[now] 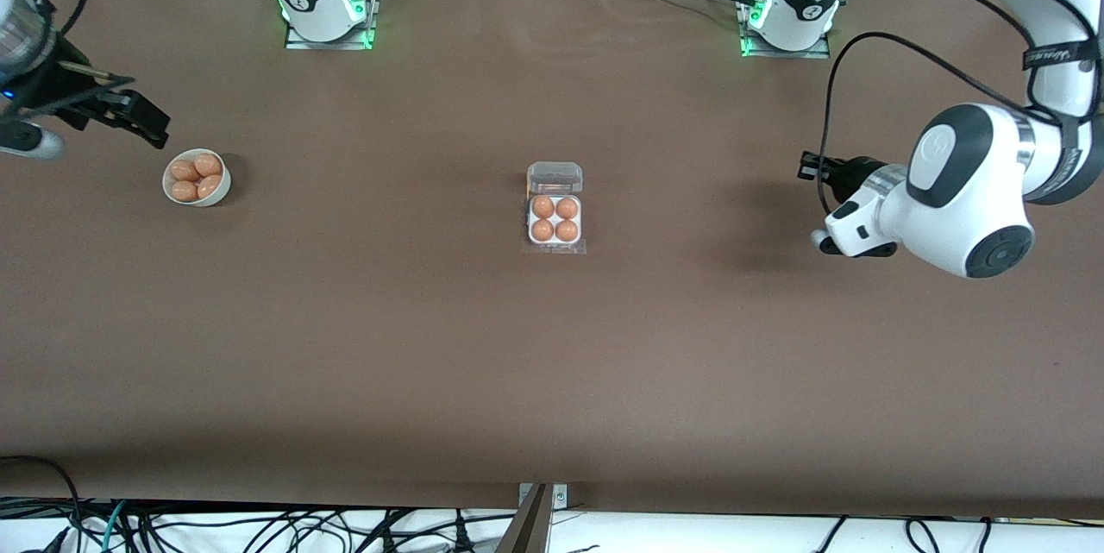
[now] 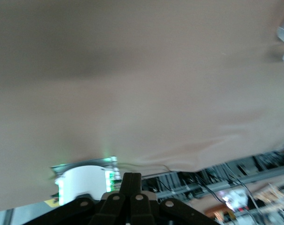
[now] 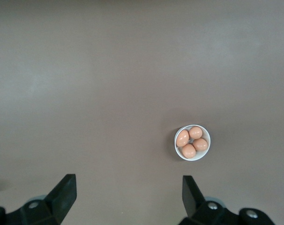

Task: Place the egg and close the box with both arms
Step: 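Move the left gripper to the carton lid and grasp its edge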

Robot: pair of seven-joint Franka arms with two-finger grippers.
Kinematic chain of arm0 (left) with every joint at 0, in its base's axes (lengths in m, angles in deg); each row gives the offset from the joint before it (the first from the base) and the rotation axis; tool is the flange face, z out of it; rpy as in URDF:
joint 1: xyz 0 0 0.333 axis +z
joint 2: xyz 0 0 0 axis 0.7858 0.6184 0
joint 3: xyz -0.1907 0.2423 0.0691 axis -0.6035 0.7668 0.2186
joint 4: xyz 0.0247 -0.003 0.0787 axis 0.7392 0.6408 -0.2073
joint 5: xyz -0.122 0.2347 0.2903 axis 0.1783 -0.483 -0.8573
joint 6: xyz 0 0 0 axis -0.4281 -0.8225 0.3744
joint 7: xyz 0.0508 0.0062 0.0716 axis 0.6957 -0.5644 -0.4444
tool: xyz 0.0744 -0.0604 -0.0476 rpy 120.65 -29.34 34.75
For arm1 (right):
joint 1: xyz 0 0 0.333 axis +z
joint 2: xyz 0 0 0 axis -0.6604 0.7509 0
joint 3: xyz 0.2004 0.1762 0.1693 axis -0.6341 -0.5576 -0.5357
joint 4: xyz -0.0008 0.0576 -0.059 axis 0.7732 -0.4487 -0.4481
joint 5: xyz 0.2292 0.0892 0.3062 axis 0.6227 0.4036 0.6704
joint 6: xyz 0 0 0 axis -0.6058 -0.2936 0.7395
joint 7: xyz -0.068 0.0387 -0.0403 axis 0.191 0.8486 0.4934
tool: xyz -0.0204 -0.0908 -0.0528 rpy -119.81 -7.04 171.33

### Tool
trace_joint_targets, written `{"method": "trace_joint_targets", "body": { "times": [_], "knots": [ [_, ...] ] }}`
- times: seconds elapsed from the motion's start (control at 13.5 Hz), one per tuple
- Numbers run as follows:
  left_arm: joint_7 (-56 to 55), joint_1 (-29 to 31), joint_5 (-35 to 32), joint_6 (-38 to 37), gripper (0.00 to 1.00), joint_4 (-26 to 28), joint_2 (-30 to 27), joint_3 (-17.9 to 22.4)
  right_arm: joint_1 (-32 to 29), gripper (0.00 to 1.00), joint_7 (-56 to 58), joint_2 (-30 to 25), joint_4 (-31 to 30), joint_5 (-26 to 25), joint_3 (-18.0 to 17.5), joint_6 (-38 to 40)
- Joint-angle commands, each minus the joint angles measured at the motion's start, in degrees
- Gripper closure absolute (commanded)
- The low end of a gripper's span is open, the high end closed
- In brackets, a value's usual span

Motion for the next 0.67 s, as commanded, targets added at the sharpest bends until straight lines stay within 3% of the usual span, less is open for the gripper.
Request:
{"method": "trace_joint_targets", "body": {
  "times": [0.0, 0.37, 0.59],
  "knots": [
    [-2.9, -1.9, 6.5, -1.9, 1.00, -0.7, 2.2, -0.1, -0.5, 0.00, 0.8, -0.3, -0.3, 1.8, 0.2, -0.5],
    [-5.1, -7.0, 19.6, 0.4, 1.00, -0.8, 6.5, -0.1, -0.7, 0.00, 1.0, -0.5, -1.2, 3.7, -0.1, -1.2],
    [-5.1, -11.3, 23.6, 4.1, 1.00, -0.7, 8.4, -0.1, -2.4, 0.00, 8.9, -0.3, -1.5, 3.7, -0.2, -1.1]
  ]
}}
